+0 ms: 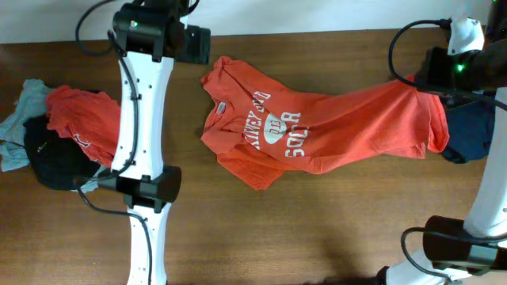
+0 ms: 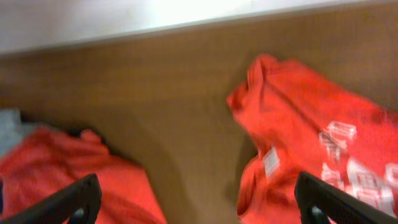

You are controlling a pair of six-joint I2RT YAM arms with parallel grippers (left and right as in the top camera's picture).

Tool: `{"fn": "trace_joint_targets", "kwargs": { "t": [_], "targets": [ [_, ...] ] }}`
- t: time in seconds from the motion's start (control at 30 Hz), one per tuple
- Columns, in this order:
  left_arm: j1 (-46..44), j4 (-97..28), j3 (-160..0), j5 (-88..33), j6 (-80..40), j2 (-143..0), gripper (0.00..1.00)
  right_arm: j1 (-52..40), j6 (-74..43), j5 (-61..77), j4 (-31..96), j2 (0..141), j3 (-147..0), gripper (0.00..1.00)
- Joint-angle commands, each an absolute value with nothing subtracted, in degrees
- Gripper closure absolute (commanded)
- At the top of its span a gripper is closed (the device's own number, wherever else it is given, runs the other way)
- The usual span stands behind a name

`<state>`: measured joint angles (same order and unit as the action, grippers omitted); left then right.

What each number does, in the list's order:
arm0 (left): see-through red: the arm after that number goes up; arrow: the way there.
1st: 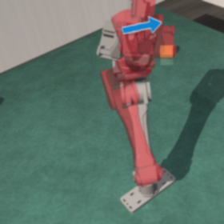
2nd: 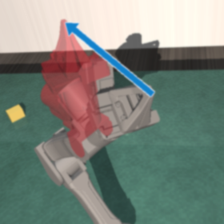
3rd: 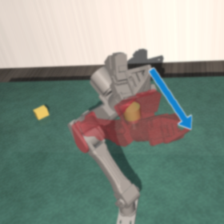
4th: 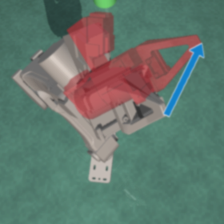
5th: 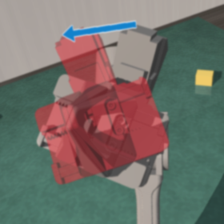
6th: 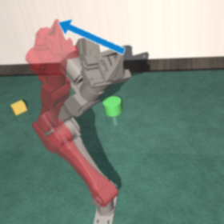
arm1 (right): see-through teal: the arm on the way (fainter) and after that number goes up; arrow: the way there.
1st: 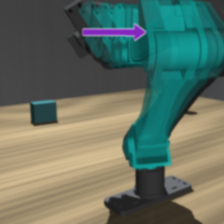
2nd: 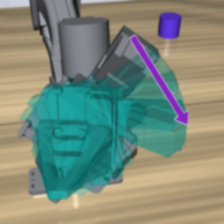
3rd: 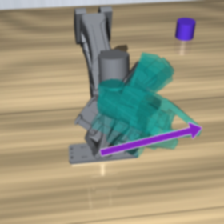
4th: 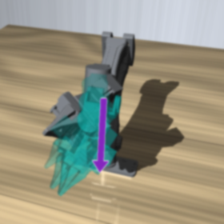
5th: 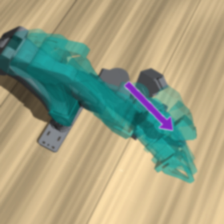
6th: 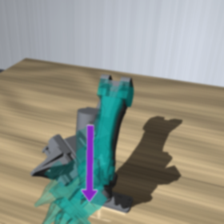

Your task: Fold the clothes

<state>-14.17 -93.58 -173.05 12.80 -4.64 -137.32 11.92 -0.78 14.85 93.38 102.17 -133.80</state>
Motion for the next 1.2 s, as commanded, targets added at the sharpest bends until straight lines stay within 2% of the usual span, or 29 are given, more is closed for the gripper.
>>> {"fn": "trace_joint_targets", "kwargs": {
  "t": [0.0,0.07,0.2,0.27,0.57,0.93,1.17],
  "targets": [
    [-14.6,-96.7,-173.5,-1.3,-3.0,-133.1,0.01,12.4,0.0,14.4,92.7,101.8,-133.6,0.96],
    [-15.9,-96.7,-172.8,-4.3,-2.7,-133.2,0.01,12.4,0.0,14.4,92.6,101.8,-133.6,0.96],
    [-19.3,-96.7,-167.4,-0.8,-1.7,-133.2,0.01,12.5,0.7,14.3,92.6,101.8,-133.6,0.96],
    [-20.3,-96.7,-161.3,2.7,-1.9,-133.0,0.01,12.5,1.0,14.3,92.6,101.8,-133.6,0.96],
    [-20.3,-96.3,-138.1,4.3,-10.8,-125.7,0.01,12.5,1.3,14.3,92.1,102.7,-133.6,0.96],
    [-30.2,-81.8,-106.7,3.9,-11.2,-121.8,0.09,12.5,1.3,14.8,92.4,105.7,-133.6,0.96],
    [-34.6,-77.0,-96.8,4.3,-11.2,-121.8,0.11,12.4,1.3,14.8,92.5,105.7,-133.6,0.96]
  ]
}}
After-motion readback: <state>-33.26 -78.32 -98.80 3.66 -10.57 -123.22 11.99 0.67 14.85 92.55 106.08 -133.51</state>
